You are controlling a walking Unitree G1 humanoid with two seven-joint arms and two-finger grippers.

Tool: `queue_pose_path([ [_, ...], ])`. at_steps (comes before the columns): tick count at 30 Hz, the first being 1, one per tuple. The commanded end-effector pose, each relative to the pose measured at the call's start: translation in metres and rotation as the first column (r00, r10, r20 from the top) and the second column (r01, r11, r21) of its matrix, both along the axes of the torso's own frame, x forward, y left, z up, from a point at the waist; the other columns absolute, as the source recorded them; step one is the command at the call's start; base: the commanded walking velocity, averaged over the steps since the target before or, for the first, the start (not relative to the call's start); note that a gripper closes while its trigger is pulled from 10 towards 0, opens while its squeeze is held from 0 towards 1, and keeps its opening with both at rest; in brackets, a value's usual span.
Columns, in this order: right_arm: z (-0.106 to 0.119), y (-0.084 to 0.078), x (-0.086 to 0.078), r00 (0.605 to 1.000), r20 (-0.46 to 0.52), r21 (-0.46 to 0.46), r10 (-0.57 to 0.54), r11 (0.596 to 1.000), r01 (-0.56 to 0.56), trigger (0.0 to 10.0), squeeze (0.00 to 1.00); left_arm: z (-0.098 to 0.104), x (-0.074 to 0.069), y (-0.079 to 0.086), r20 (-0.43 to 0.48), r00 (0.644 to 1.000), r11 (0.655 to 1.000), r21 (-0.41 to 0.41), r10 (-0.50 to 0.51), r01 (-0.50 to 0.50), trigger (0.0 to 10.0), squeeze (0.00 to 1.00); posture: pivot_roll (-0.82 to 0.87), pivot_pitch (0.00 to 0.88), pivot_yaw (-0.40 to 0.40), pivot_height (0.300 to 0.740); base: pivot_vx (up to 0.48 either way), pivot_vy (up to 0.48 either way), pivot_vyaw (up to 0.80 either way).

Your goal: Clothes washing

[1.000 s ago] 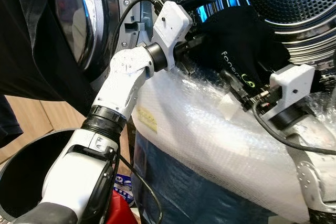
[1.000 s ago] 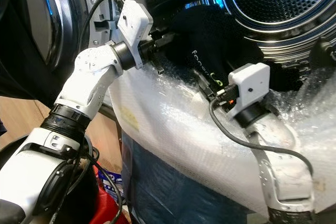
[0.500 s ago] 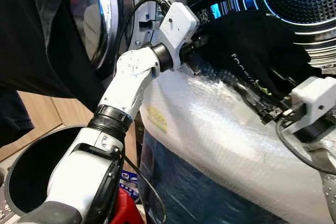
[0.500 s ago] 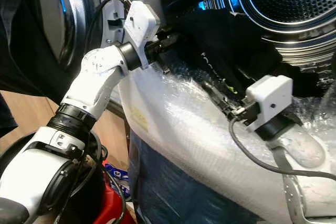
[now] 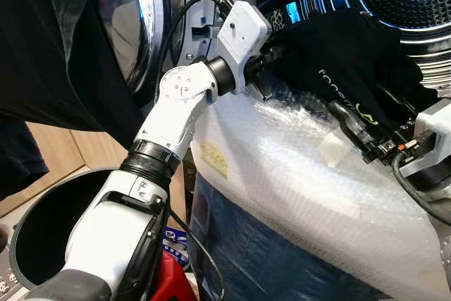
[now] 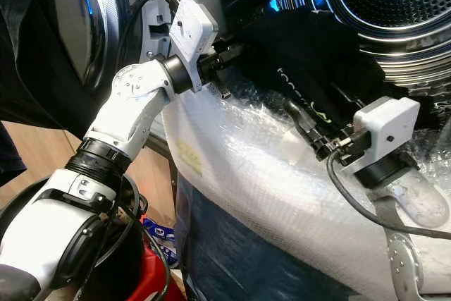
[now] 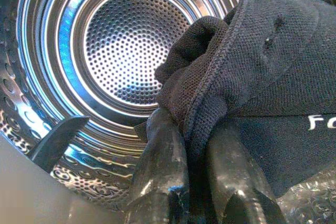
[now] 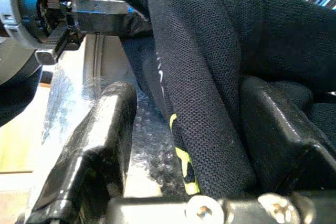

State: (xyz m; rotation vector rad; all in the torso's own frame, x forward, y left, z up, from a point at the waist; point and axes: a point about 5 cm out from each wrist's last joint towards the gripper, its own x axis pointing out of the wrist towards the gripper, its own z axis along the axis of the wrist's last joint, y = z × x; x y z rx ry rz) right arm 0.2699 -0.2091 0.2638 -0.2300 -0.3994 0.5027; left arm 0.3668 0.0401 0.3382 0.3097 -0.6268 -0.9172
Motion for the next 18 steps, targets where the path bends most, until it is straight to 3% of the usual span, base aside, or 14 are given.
queue_pose_path([
  [1,-0.0298,-0.0377,0.0061,0.970,-0.169,0.056,-0.173,0.981,0.185,10.0,1.00,0.0245,0.0062,0.0314,0.034,0.990,0.981,-0.143,0.136,-0.130,0.0,0.00,-0.10,0.016,-0.010,0.740,0.000,0.000,0.00],
  [11,-0.0232,-0.0361,0.0085,0.973,-0.125,0.055,-0.194,0.978,0.202,10.0,1.00,0.0253,0.0061,0.0322,0.037,0.990,0.981,-0.145,0.134,-0.127,0.0,0.00,-0.09,0.016,-0.011,0.740,0.000,0.000,0.00],
  [12,-0.0228,-0.0345,0.0094,0.974,-0.123,0.062,-0.192,0.978,0.201,10.0,0.38,0.0251,0.0061,0.0325,0.036,0.990,0.981,-0.145,0.134,-0.127,0.0,0.00,-0.10,0.016,-0.011,0.740,0.000,0.000,0.00],
  [14,-0.0227,-0.0337,0.0097,0.974,-0.122,0.065,-0.191,0.978,0.200,10.0,0.38,0.0250,0.0062,0.0326,0.035,0.990,0.981,-0.145,0.134,-0.128,0.0,0.00,-0.10,0.016,-0.011,0.740,0.000,0.000,0.00],
  [15,-0.0228,-0.0327,0.0101,0.975,-0.123,0.072,-0.185,0.978,0.195,10.0,0.00,0.0248,0.0062,0.0327,0.034,0.990,0.981,-0.146,0.134,-0.128,0.0,0.00,-0.10,0.016,-0.011,0.740,0.000,0.000,0.00],
  [16,-0.0229,-0.0319,0.0104,0.976,-0.125,0.079,-0.177,0.979,0.188,10.0,0.00,0.0247,0.0061,0.0326,0.033,0.990,0.981,-0.146,0.134,-0.128,0.0,0.00,-0.09,0.016,-0.011,0.740,0.000,0.000,0.00],
  [17,-0.0228,-0.0315,0.0107,0.976,-0.126,0.079,-0.177,0.979,0.187,2.7,0.00,0.0247,0.0061,0.0326,0.033,0.990,0.981,-0.147,0.134,-0.128,0.0,0.00,-0.09,0.016,-0.011,0.740,0.000,0.000,0.00],
  [18,-0.0225,-0.0309,0.0106,0.977,-0.123,0.079,-0.173,0.980,0.184,0.0,0.00,0.0248,0.0060,0.0328,0.034,0.990,0.981,-0.147,0.134,-0.128,0.0,0.00,-0.09,0.016,-0.011,0.740,0.000,0.000,0.00],
])
